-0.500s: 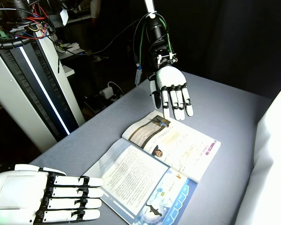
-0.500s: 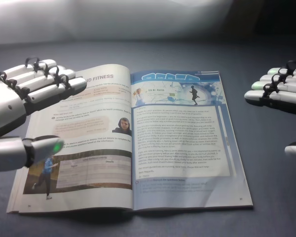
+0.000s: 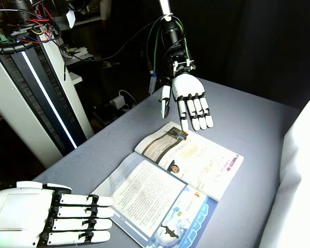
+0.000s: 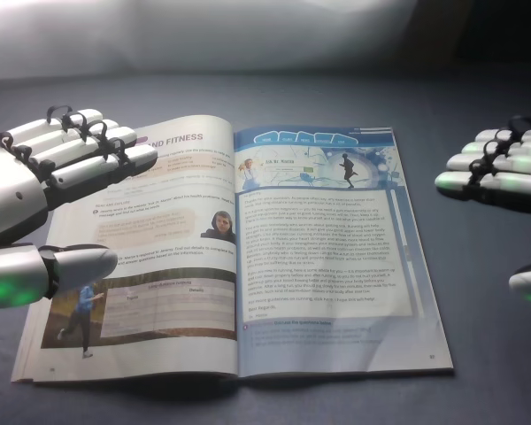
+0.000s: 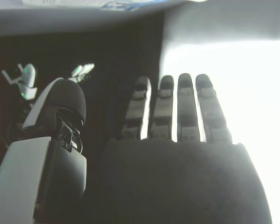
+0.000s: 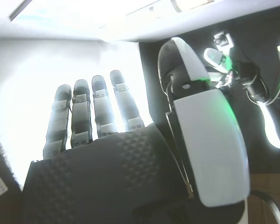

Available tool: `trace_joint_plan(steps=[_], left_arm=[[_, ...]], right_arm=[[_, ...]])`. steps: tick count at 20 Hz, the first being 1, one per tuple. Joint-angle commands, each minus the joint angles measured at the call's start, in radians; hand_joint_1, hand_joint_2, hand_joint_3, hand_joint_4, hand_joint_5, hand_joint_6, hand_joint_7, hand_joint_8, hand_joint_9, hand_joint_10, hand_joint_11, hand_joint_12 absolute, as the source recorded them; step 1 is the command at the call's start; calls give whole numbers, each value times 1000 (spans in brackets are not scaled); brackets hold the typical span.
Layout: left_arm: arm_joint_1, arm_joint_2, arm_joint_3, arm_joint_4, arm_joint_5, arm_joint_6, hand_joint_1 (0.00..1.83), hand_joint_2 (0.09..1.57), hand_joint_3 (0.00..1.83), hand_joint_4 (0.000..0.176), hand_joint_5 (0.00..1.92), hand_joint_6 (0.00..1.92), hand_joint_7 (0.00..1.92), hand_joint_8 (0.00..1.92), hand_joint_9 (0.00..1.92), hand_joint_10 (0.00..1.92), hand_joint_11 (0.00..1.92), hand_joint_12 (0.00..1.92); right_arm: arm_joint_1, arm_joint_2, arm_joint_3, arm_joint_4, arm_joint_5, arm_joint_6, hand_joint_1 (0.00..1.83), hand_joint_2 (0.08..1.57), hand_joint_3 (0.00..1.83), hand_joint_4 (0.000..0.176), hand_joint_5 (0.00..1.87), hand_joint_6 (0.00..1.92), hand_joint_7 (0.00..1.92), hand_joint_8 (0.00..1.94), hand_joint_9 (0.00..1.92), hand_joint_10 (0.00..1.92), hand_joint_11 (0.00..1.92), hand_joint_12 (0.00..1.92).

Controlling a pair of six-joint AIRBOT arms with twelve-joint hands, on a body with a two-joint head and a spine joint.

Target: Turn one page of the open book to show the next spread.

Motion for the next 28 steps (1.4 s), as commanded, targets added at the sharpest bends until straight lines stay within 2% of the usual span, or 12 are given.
trace_joint_plan(steps=[1, 4, 6, 8, 9, 10, 12, 14, 16, 20, 21, 28], left_arm=[[-3, 8, 5, -25, -112, -3, 0, 1383, 15, 70, 0, 0, 0, 0, 0, 0, 0, 0], [-5, 10, 7, -34, -110, 0, 0, 1373, 8, 54, 0, 0, 0, 0, 0, 0, 0, 0], [0, 15, 3, -49, -116, 6, 0, 1385, 12, 69, 0, 0, 0, 0, 0, 0, 0, 0], [4, 18, 0, -55, -121, 11, 0, 1397, 16, 53, 0, 0, 0, 0, 0, 0, 0, 0], [5, 19, -1, -59, -124, 12, 0, 1396, 15, 51, 0, 0, 0, 0, 0, 0, 0, 0], [7, 19, -1, -66, -131, 15, 2, 1403, 17, 51, 0, 0, 0, 0, 0, 0, 0, 0], [11, 18, -1, -73, -141, 16, 57, 1421, 16, 16, 0, 0, 0, 0, 0, 0, 0, 0], [15, 18, -2, -78, -146, 17, 107, 1428, 10, 0, 0, 0, 0, 0, 0, 0, 0, 0], [16, 18, -2, -83, -152, 18, 113, 1430, 7, 8, 0, 0, 0, 0, 0, 0, 0, 0], [25, 17, -3, -98, -172, 25, 137, 1420, 0, 20, 0, 0, 0, 0, 0, 0, 0, 0], [26, 16, -3, -100, -174, 25, 101, 1418, 0, 28, 0, 0, 0, 0, 0, 0, 0, 0], [30, 19, -3, -105, -182, 26, 139, 1417, 0, 10, 0, 0, 0, 0, 0, 0, 0, 0]], right_arm=[[20, 6, -4, -2, 76, 24, 240, 1314, 6, 0, 75, 15, 0, 0, 0, 0, 0, 0], [65, 6, -4, -140, -10, 117, 126, 1314, 4, 0, 78, 12, 0, 0, 0, 0, 0, 0], [68, 3, -1, -179, -28, 160, 128, 1313, 2, 0, 54, 3, 6, 2, 0, 0, 13, 6], [70, -4, 3, -214, -43, 193, 146, 1303, 5, 0, 119, 7, 23, 1, 4, 0, 0, 275], [72, -10, 6, -233, -51, 211, 125, 1310, 4, 0, 101, 12, 4, 0, 0, 0, 0, 72], [73, -22, 15, -265, -61, 247, 100, 1300, 1, 0, 130, 4, 27, 5, 9, 3, 0, 166], [73, -43, 28, -306, -72, 290, 14, 1302, 2, 0, 89, 1, 0, 0, 0, 0, 0, 186], [73, -64, 40, -350, -86, 328, 0, 1282, 0, 0, 93, 5, 0, 0, 11, 5, 0, 681], [75, -82, 52, -395, -99, 368, 6, 1274, 0, 0, 152, 17, 27, 7, 42, 16, 0, 735], [80, -108, 69, -438, -113, 401, 0, 1272, 0, 0, 149, 8, 41, 2, 44, 13, 0, 770], [83, -115, 73, -451, -116, 410, 0, 1278, 0, 0, 133, 2, 8, 1, 1, 2, 0, 509], [93, -169, 111, -569, -132, 514, 0, 1269, 0, 0, 151, 3, 29, 2, 0, 0, 0, 336]])
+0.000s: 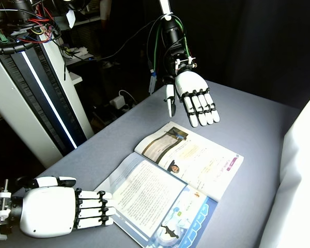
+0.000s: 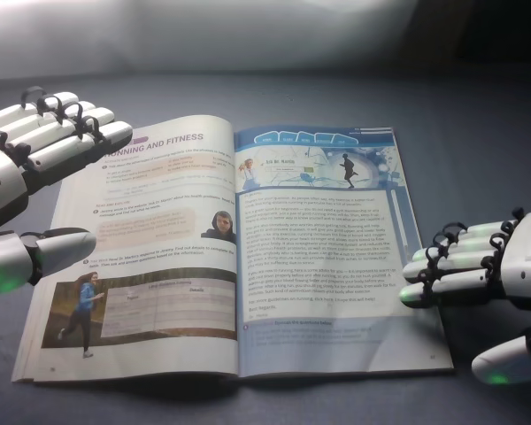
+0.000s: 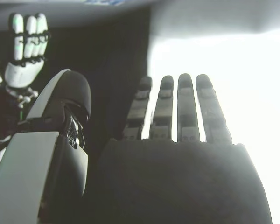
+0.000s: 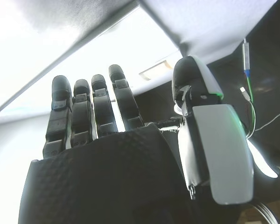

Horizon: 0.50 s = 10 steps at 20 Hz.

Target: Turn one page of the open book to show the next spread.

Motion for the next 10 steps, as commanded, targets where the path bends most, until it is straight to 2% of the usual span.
trace_joint_plan(steps=[1, 2, 4, 5, 6, 7, 10], left_arm=[[-5, 7, -1, -25, -122, 1, 136, 1419, 1, 11, 0, 0, 0, 0, 0, 0, 0, 0], [-4, 7, -1, -26, -123, 1, 139, 1422, 2, 15, 0, 0, 0, 0, 0, 0, 0, 0], [-3, 8, -2, -27, -125, 1, 131, 1424, 2, 14, 0, 0, 0, 0, 0, 0, 0, 0], [-2, 9, -2, -28, -126, 2, 148, 1423, 1, 3, 0, 0, 0, 0, 0, 0, 0, 0], [-2, 9, -2, -28, -128, 2, 113, 1426, 3, 5, 0, 0, 0, 0, 0, 0, 0, 0], [-2, 9, -2, -30, -129, 3, 78, 1427, 3, 6, 0, 0, 0, 0, 0, 0, 0, 0], [2, 13, -3, -36, -137, 5, 96, 1424, 0, 6, 0, 0, 0, 0, 0, 0, 0, 0]], right_arm=[[10, -2, 2, 16, 50, 8, 0, 1268, 0, 0, 135, 10, 13, 13, 0, 0, 0, 186], [10, -5, 3, 13, 50, 9, 0, 1260, 0, 0, 147, 11, 27, 9, 0, 0, 0, 199], [10, -18, 12, -2, 50, 22, 0, 1260, 0, 0, 151, 3, 28, 1, 0, 0, 0, 78], [11, -27, 16, -12, 50, 30, 0, 1266, 0, 0, 139, 5, 27, 1, 0, 0, 0, 199], [12, -33, 20, -16, 50, 33, 0, 1266, 0, 0, 136, 5, 32, 3, 0, 0, 0, 226], [13, -39, 23, -17, 50, 33, 0, 1267, 0, 0, 112, 12, 6, 0, 0, 0, 0, 44], [15, -62, 35, -23, 51, 34, 0, 1268, 0, 0, 107, 13, 1, 0, 0, 0, 0, 8]])
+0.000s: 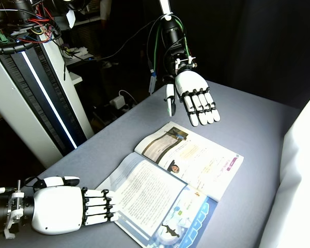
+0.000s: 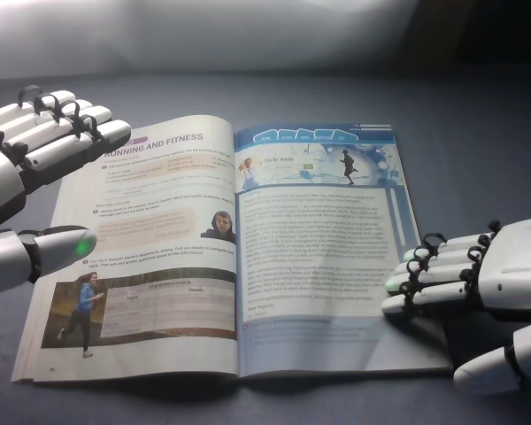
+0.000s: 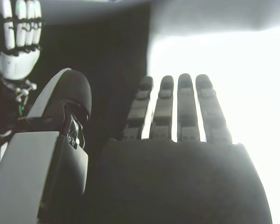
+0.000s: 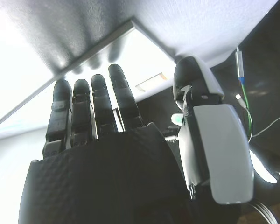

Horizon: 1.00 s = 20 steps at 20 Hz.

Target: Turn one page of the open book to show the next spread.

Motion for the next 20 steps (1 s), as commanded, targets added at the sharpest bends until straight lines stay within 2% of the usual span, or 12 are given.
trace_joint_plan(steps=[1, 2, 3, 5, 6, 11, 12, 13, 14, 17, 20], left_arm=[[-4, 12, 0, -28, -130, 3, 87, 1421, 0, 12, 0, 0, 0, 0, 0, 0, 0, 0], [-3, 13, -1, -30, -132, 4, 160, 1411, 0, 4, 0, 0, 0, 0, 0, 0, 0, 0], [-1, 13, -2, -33, -136, 5, 185, 1404, 0, 11, 0, 0, 0, 0, 0, 0, 0, 0], [2, 14, -3, -38, -139, 8, 199, 1399, 0, 14, 0, 0, 0, 0, 0, 0, 0, 0], [2, 15, -3, -39, -141, 9, 183, 1397, 0, 23, 0, 0, 0, 0, 0, 0, 0, 0], [15, 23, -10, -57, -163, 18, 218, 1397, 0, 14, 0, 0, 0, 0, 0, 0, 0, 0], [17, 24, -12, -61, -167, 20, 180, 1406, 3, 16, 0, 0, 0, 0, 0, 0, 0, 0], [20, 25, -12, -65, -172, 21, 180, 1406, 3, 16, 0, 0, 0, 0, 0, 0, 0, 0], [22, 25, -13, -68, -175, 21, 183, 1408, 4, 17, 0, 0, 0, 0, 0, 0, 0, 0], [28, 26, -14, -78, -186, 26, 219, 1408, 1, 9, 0, 0, 0, 0, 0, 0, 0, 0], [38, 26, -16, -96, -203, 31, 159, 1427, 7, 20, 0, 0, 0, 0, 0, 0, 0, 0]], right_arm=[[11, -3, 5, 22, 57, 9, 0, 1271, 1, 0, 102, 11, 5, 2, 0, 0, 0, 1], [13, -10, 8, 22, 60, 9, 0, 1279, 5, 0, 98, 9, 0, 0, 0, 0, 0, 0], [16, -18, 13, 22, 63, 9, 0, 1282, 6, 0, 107, 11, 0, 0, 0, 0, 0, 0], [21, -38, 25, 23, 67, 9, 0, 1296, 11, 0, 87, 2, 0, 0, 0, 0, 0, 0], [21, -49, 34, 27, 70, 9, 0, 1304, 14, 0, 67, 0, 0, 0, 0, 0, 0, 0], [21, -108, 77, 93, 100, -11, 0, 1328, 21, 0, 63, 0, 0, 0, 0, 0, 0, 0], [21, -120, 85, 136, 113, -43, 0, 1468, 33, 0, 46, 0, 0, 0, 0, 0, 0, 0], [21, -133, 91, 184, 127, -80, 0, 1468, 33, 0, 46, 0, 0, 0, 0, 0, 0, 0], [21, -143, 97, 211, 138, -99, 0, 1566, 59, 0, 42, 6, 0, 0, 0, 0, 0, 0], [21, -190, 128, 323, 191, -172, 0, 1571, 143, 0, 5, 0, 0, 0, 0, 0, 0, 0], [36, -242, 156, 406, 245, -226, 0, 1571, 125, 0, 26, 8, 0, 0, 0, 0, 0, 0]])
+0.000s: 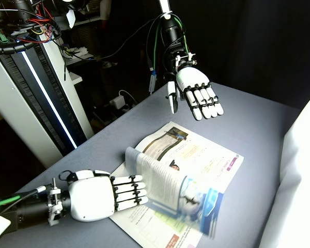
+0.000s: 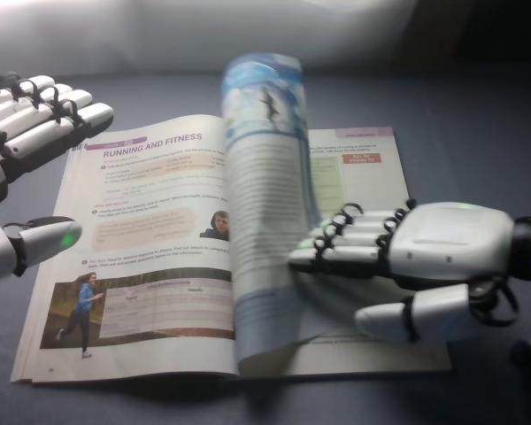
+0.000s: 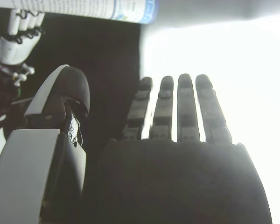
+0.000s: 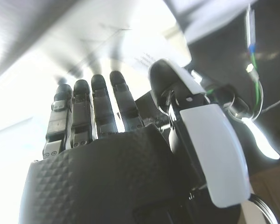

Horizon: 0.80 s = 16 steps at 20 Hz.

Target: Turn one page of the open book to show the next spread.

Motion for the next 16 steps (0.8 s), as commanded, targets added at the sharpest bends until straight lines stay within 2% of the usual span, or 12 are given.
trace_joint_plan(steps=[1, 3, 5, 8, 10, 11, 13, 14, 15, 16], left_arm=[[-3, 10, -4, -27, -134, 6, 155, 1441, 12, 15, 0, 0, 0, 0, 0, 0, 0, 0], [2, 16, -7, -34, -141, 11, 156, 1457, 18, 14, 0, 0, 0, 0, 0, 0, 0, 0], [5, 18, -8, -43, -151, 16, 62, 1515, 15, 33, 0, 0, 0, 0, 0, 0, 0, 0], [11, 19, -8, -56, -163, 21, 45, 1545, 12, 38, 0, 0, 0, 0, 0, 0, 0, 0], [11, 20, -8, -59, -164, 23, 1, 1552, 6, 34, 0, 0, 0, 0, 0, 0, 0, 0], [11, 20, -8, -61, -168, 24, 0, 1522, 0, 57, 0, 0, 0, 0, 0, 0, 0, 0], [11, 22, -8, -64, -174, 27, 0, 1516, 0, 56, 0, 0, 0, 0, 0, 0, 0, 0], [11, 25, -8, -68, -180, 29, 0, 1529, 0, 22, 0, 0, 0, 0, 0, 0, 0, 0], [11, 27, -9, -73, -185, 32, 0, 1529, 0, 22, 0, 0, 0, 0, 0, 0, 0, 0], [11, 32, -9, -78, -187, 37, 0, 1515, 0, 29, 0, 0, 0, 0, 0, 0, 0, 0]], right_arm=[[20, -14, 6, 53, 124, -3, 0, 1571, 104, 0, 35, 10, 0, 0, 0, 0, 0, 0], [37, -49, 25, 62, 139, -7, 0, 1571, 77, 0, 38, 9, 0, 0, 0, 0, 0, 0], [53, -79, 40, 65, 152, -9, 0, 1569, 34, 0, 50, 12, 0, 0, 0, 0, 0, 0], [88, -131, 64, 62, 170, -10, 0, 1549, 19, 0, 44, 8, 0, 0, 0, 0, 0, 0], [120, -162, 74, 40, 174, -10, 0, 1559, 19, 0, 37, 8, 0, 0, 0, 0, 0, 0], [136, -179, 80, 21, 174, -10, 0, 1545, 9, 0, 30, 6, 0, 0, 0, 0, 0, 0], [160, -213, 92, 0, 174, -10, 0, 1542, 7, 0, 31, 6, 0, 0, 0, 0, 0, 0], [171, -231, 98, -16, 174, -10, 0, 1527, 0, 0, 0, 0, 0, 0, 0, 0, 0, 0], [181, -244, 101, -25, 174, -10, 0, 1527, 0, 0, 0, 0, 0, 0, 0, 0, 0, 0], [191, -256, 102, -36, 175, -10, 0, 1524, 0, 0, 0, 0, 0, 0, 0, 0, 0, 0]])
